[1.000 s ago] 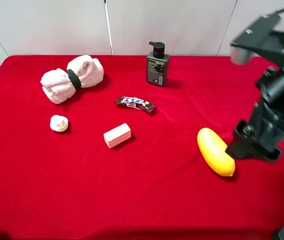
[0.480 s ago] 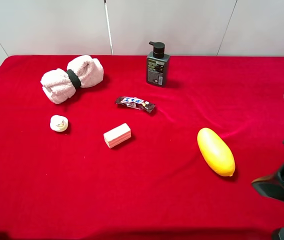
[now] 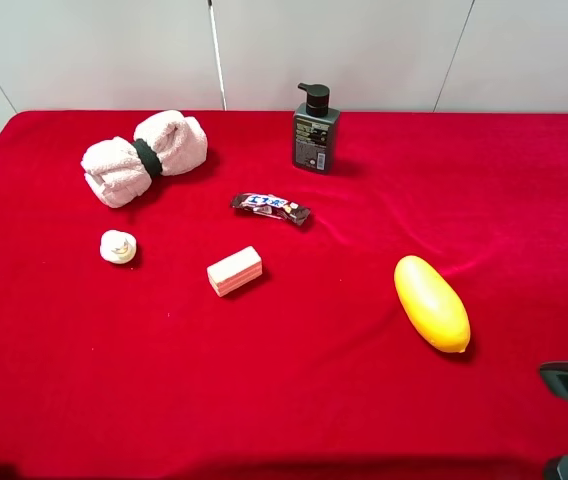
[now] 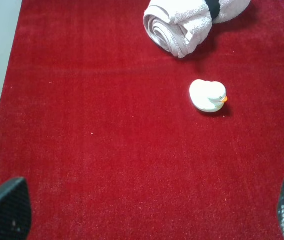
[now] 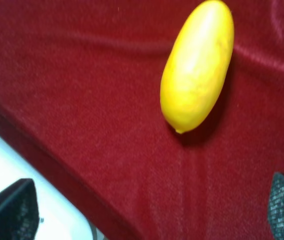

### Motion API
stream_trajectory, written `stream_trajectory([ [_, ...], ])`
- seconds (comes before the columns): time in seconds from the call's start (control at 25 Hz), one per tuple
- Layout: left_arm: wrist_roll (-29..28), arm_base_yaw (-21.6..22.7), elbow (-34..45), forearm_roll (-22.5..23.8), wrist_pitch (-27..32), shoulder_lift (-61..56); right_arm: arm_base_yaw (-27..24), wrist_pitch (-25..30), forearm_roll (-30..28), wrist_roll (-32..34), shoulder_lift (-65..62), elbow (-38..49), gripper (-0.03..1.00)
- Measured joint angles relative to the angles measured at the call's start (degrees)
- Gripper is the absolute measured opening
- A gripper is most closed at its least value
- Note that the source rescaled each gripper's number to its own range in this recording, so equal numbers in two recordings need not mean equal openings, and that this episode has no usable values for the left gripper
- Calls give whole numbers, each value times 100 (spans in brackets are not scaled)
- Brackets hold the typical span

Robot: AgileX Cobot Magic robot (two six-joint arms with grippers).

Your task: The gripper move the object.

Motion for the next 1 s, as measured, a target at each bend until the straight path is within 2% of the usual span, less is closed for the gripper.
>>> stream_trajectory([
  [1.0, 0, 0, 0, 0, 0, 0, 0, 180, 0, 122, -2026, 0, 100],
])
